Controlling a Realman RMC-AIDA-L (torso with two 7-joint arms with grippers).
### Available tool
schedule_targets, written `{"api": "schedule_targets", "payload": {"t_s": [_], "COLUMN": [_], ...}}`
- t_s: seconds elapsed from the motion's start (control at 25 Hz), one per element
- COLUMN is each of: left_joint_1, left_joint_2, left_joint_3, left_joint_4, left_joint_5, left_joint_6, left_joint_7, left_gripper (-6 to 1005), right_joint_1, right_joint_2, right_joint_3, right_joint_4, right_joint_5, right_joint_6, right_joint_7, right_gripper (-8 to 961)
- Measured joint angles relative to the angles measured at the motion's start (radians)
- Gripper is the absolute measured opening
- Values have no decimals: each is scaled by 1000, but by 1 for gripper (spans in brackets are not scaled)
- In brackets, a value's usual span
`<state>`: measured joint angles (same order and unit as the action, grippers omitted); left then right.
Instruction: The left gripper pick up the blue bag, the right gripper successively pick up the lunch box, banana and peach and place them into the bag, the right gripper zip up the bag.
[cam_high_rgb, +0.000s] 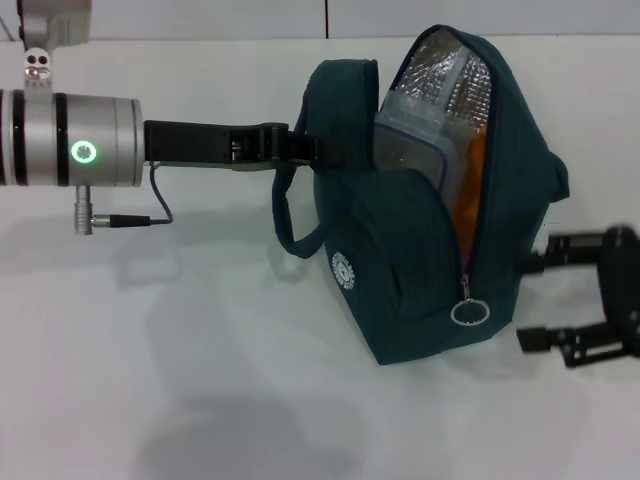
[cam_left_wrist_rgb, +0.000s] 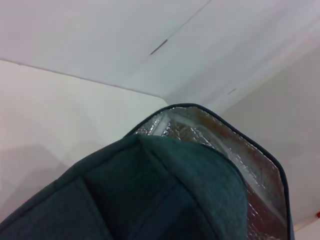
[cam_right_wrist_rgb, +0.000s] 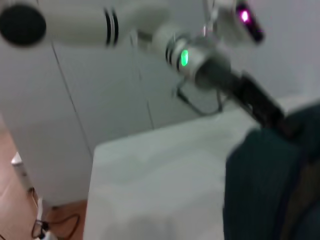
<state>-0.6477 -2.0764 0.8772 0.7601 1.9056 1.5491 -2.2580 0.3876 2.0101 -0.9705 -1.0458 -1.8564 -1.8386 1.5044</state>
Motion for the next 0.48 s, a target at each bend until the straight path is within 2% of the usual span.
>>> {"api": "schedule_targets", "payload": {"t_s": [0.48], "left_joint_1": [-2], "left_joint_2": [1], "left_joint_3": [0], "left_joint_4": [-2], "left_joint_5": [4], "left_joint_6": [-12], "left_joint_7": [9], "left_gripper": [44], "right_joint_1": [51], "right_joint_2": [0], "right_joint_3": [-3], "right_joint_4": [238], "right_joint_5": [-40], "right_joint_6": [123], "right_joint_7": [-103], "right_gripper": [769]}}
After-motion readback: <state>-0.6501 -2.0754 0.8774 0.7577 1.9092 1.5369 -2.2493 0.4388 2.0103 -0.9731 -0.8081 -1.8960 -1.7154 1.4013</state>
